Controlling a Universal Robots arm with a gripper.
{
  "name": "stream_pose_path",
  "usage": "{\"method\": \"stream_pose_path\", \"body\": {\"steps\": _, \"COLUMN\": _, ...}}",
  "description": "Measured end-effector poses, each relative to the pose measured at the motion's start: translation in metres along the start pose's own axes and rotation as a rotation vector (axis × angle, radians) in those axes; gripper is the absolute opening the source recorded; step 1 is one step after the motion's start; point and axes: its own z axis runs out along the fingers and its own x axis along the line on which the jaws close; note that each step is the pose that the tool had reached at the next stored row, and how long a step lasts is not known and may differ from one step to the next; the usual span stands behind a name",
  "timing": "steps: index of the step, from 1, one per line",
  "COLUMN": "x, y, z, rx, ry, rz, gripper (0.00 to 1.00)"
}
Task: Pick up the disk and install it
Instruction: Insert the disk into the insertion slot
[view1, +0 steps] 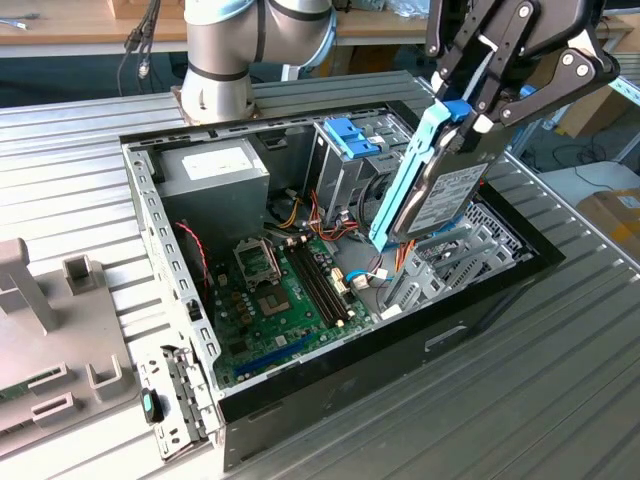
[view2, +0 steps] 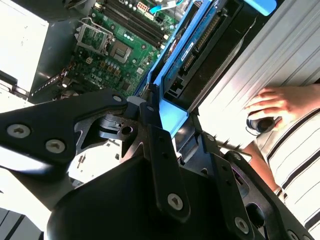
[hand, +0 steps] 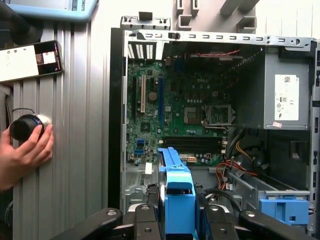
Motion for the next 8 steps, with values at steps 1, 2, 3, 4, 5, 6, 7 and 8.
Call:
{"method": "stream_pose_path", "body": {"steps": 1, "x": 0.0000, "y": -0.0035, "z": 0.0001, "rx": 0.0001, "ry": -0.0001, "rz": 0.000, "gripper": 0.36}}
{"method": "stream_pose_path", "body": {"steps": 2, "x": 0.0001, "y": -0.0063, "z": 0.0000, "rx": 0.0000, "ry": -0.0001, "rz": 0.000, "gripper": 0.36}}
{"method": "stream_pose_path", "body": {"steps": 3, "x": 0.0001, "y": -0.0086, "z": 0.0000, "rx": 0.0000, "ry": -0.0001, "rz": 0.000, "gripper": 0.36}}
{"method": "stream_pose_path", "body": {"steps": 4, "x": 0.0001, "y": -0.0123, "z": 0.0000, "rx": 0.0000, "ry": -0.0001, "rz": 0.000, "gripper": 0.36}}
{"method": "stream_pose_path", "body": {"steps": 5, "x": 0.0001, "y": -0.0148, "z": 0.0000, "rx": 0.0000, "ry": 0.0000, "rz": 0.000, "gripper": 0.36}}
{"method": "stream_pose_path", "body": {"steps": 6, "x": 0.0001, "y": -0.0164, "z": 0.0000, "rx": 0.0000, "ry": 0.0000, "rz": 0.000, "gripper": 0.36}}
{"method": "stream_pose_path", "body": {"steps": 7, "x": 0.0002, "y": -0.0188, "z": 0.0000, "rx": 0.0000, "ry": 0.0000, "rz": 0.000, "gripper": 0.36}}
{"method": "stream_pose_path", "body": {"steps": 8, "x": 0.0002, "y": -0.0205, "z": 0.0000, "rx": 0.0000, "ry": 0.0000, "rz": 0.000, "gripper": 0.36}}
